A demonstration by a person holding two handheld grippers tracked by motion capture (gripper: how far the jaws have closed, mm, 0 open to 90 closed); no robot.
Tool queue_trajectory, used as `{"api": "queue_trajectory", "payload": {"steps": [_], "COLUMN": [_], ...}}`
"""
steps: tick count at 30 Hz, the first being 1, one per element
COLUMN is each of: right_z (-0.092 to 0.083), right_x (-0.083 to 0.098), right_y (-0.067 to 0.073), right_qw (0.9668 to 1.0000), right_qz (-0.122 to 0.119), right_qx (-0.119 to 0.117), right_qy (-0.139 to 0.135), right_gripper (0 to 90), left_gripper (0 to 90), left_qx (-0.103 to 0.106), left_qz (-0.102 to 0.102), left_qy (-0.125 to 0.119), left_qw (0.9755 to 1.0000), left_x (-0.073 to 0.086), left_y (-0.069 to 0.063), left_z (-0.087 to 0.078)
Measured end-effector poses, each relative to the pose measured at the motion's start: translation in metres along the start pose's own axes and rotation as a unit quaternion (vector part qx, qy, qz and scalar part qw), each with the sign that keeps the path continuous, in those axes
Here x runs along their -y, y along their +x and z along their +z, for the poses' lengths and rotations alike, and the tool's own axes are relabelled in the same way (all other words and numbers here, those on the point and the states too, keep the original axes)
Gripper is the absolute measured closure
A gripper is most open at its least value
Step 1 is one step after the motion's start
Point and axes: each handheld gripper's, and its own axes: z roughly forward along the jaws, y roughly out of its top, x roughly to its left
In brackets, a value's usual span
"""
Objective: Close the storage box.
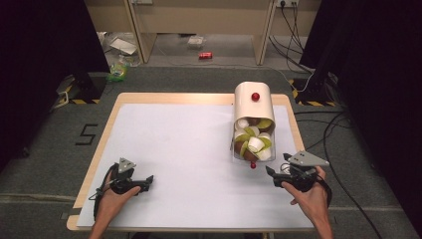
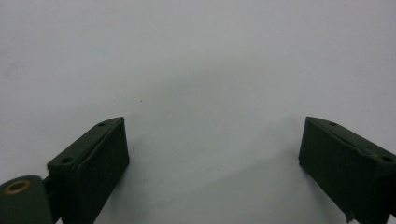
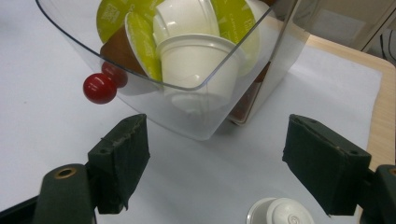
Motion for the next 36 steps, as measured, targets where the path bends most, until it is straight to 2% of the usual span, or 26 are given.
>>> {"api": "queue_trajectory", "payload": {"steps": [5,9,19,26,36], "right_z": [0.002,0.0039,0.0041,-0.0007,0.0027], "right_x": [0.0002,-0.0004,-0.0017,-0.0042,-0.003], "right_y": [0.0,0.0014,0.0019,0.0013,0.0026], "right_qw": [0.9999,0.9997,0.9996,0.9986,0.9985], "right_qz": [0.003,0.004,0.003,0.014,0.018], "right_qx": [0.014,0.023,0.026,0.033,0.037], "right_qy": [-0.007,-0.007,-0.005,-0.039,-0.037], "right_gripper": [24.2,22.1,21.3,24.8,23.0], "left_gripper": [7.7,7.7,7.7,7.9,7.8], "left_qx": [0.0,0.0,0.0,0.0,0.0], "left_qz": [0.0,0.0,0.0,0.0,0.0], "left_qy": [0.0,0.0,0.0,-0.001,-0.001], "left_qw": [1.0,1.0,1.0,1.0,1.0], "left_x": [0.0,0.0001,0.0001,0.0002,0.0002], "left_y": [0.0001,0.0001,0.0001,0.0001,0.0002], "left_z": [-0.0001,-0.0001,-0.0001,-0.0002,-0.0002]}}
